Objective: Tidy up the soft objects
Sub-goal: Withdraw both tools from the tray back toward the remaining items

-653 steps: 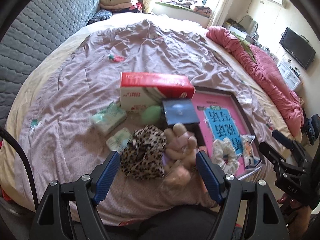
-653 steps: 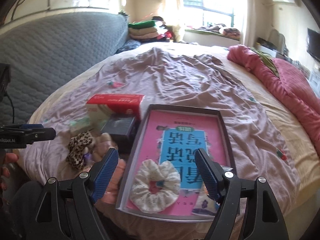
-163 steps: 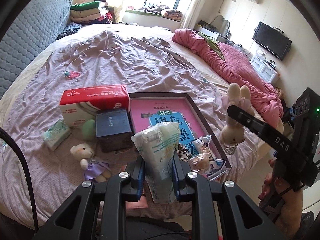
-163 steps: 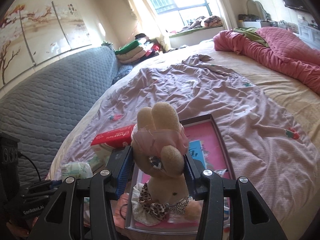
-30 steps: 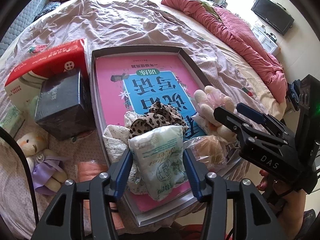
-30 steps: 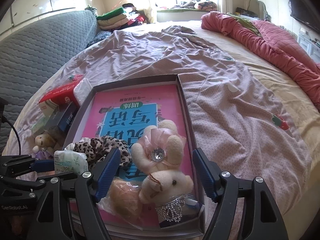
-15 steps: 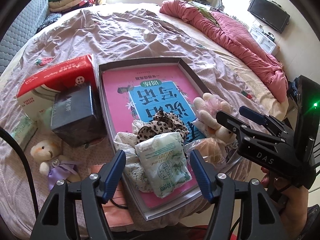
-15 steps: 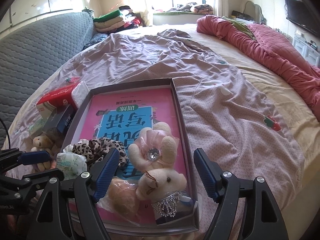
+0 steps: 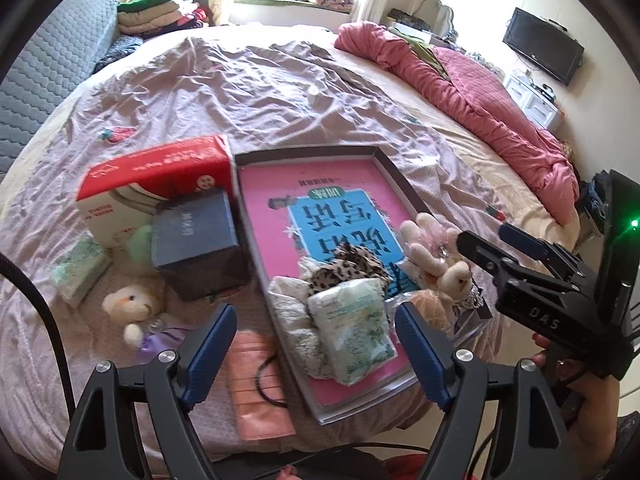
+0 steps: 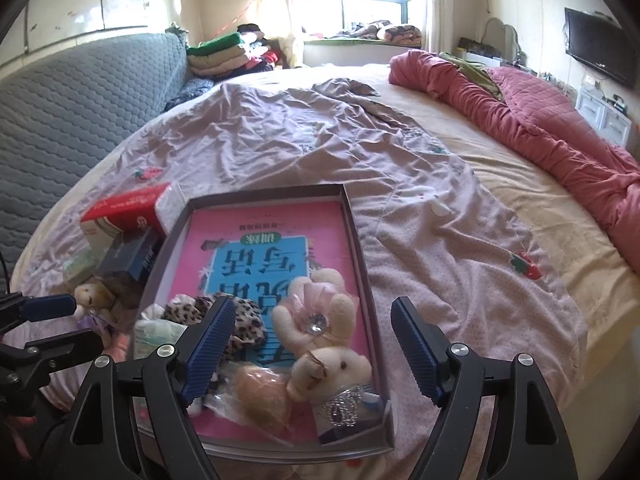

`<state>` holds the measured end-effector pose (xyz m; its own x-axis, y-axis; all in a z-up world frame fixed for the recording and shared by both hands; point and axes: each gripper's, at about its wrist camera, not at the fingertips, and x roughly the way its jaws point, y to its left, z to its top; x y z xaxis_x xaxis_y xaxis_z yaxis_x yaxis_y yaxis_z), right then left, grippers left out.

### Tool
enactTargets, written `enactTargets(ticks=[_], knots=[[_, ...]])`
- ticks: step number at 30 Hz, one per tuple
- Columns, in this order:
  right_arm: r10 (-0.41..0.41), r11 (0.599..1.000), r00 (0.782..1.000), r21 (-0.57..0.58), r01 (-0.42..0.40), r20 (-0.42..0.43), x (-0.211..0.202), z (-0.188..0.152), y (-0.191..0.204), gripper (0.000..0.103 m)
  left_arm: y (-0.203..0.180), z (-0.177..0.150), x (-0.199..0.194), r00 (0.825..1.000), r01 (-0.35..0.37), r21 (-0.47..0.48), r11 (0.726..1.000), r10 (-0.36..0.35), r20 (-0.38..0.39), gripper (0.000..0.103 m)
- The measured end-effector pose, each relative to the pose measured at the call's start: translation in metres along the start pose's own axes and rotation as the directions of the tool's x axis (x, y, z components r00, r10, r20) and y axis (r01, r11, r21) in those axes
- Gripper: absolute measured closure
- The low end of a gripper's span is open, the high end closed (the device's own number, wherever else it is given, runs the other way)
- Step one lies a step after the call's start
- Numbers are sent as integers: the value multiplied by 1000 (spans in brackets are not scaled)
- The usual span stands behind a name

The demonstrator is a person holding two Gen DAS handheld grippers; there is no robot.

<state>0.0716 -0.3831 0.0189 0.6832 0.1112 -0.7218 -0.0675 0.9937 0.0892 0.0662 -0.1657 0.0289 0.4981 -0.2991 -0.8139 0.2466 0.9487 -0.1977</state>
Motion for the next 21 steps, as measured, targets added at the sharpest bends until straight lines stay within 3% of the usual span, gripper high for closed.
enactTargets(ticks=[7,21], knots=[[71,997,997,8,-71,14,-15,8,12,21,25,7,-29,998,-44,-26,999,46,52,21],[126,989,992,-76,-124,29,-40,22,58,20,94,13,-78,990,-89,-146,985,104,99,21]])
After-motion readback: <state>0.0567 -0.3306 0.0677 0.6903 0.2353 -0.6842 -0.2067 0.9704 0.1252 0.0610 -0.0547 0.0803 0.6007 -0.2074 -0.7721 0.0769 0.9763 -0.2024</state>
